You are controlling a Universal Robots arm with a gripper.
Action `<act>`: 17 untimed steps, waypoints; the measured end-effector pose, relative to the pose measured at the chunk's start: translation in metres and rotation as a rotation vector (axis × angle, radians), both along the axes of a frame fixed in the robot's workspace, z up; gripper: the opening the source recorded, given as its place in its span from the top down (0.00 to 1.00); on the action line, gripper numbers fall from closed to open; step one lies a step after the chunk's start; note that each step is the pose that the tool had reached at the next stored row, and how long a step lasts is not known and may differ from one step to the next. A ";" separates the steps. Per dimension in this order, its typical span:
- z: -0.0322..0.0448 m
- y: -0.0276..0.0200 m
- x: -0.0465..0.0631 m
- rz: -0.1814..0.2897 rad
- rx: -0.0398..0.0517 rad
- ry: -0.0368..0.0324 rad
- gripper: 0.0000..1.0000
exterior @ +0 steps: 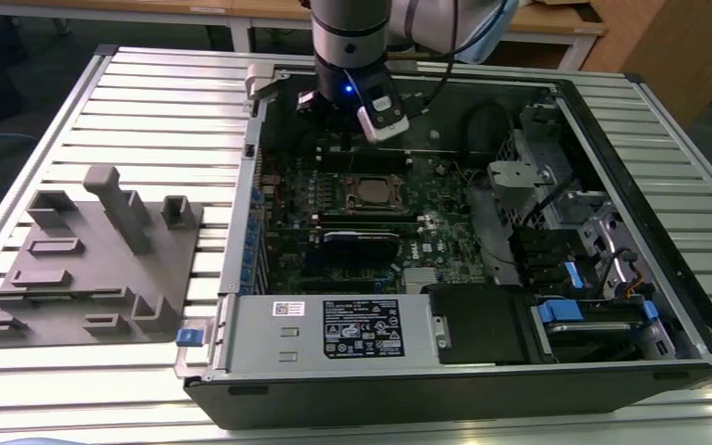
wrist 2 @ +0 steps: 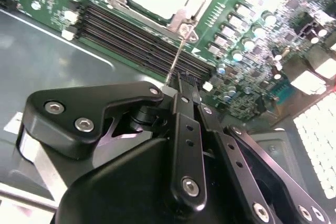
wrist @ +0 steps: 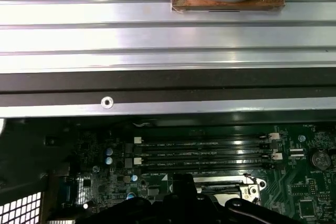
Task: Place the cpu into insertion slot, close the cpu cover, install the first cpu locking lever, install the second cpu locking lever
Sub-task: 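Install the first cpu locking lever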
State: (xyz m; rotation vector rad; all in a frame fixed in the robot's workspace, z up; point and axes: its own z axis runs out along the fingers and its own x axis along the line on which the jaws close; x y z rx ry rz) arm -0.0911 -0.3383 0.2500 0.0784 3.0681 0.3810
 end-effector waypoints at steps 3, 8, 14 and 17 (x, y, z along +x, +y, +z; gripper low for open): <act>0.0000 0.0000 0.000 0.000 0.0001 -0.0001 0.90; -0.0010 0.0000 0.002 0.000 -0.0018 -0.0001 0.90; -0.0051 0.0000 0.011 0.000 -0.0136 0.0000 0.90; -0.0067 0.0000 0.018 0.000 -0.0152 -0.0001 0.90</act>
